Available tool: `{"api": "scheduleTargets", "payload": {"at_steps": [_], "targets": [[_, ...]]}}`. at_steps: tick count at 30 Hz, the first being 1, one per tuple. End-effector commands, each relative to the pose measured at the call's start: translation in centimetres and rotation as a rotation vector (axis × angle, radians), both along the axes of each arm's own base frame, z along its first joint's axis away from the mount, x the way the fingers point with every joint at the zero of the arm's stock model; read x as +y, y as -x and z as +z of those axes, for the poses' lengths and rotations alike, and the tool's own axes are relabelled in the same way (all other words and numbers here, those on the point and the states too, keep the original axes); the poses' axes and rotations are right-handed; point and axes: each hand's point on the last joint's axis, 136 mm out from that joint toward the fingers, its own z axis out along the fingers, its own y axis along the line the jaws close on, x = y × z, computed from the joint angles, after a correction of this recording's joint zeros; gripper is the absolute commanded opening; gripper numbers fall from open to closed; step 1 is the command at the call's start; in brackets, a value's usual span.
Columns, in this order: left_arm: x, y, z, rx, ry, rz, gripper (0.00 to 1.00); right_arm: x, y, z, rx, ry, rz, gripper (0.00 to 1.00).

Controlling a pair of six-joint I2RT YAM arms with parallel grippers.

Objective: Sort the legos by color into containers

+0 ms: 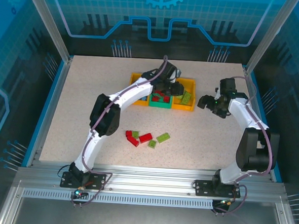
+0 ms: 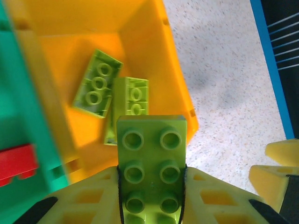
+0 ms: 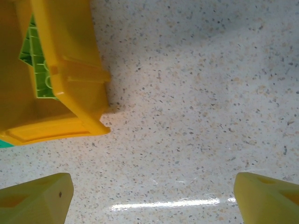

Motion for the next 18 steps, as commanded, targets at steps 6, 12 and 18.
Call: {"api": "scheduleTargets", "payload": {"at_steps": [6, 12, 18], "targets": [[-1.7, -1.6, -1.0, 0.036, 0.058, 0.041, 0.36, 0.0, 0.1, 0.4, -0.021, -0.033, 0.005, 0.9], [-1.5, -1.6, -0.7, 0.034, 0.054, 0.046, 0.74, 0.7, 0.2, 0.5, -0.025, -0.066, 0.021, 0.9], [-0.7, -1.0, 3.3, -0.016, 0.09, 0.068, 0.99, 2.6, 1.7, 1.0, -0.04, -0.073, 0.094, 0.9]]}}
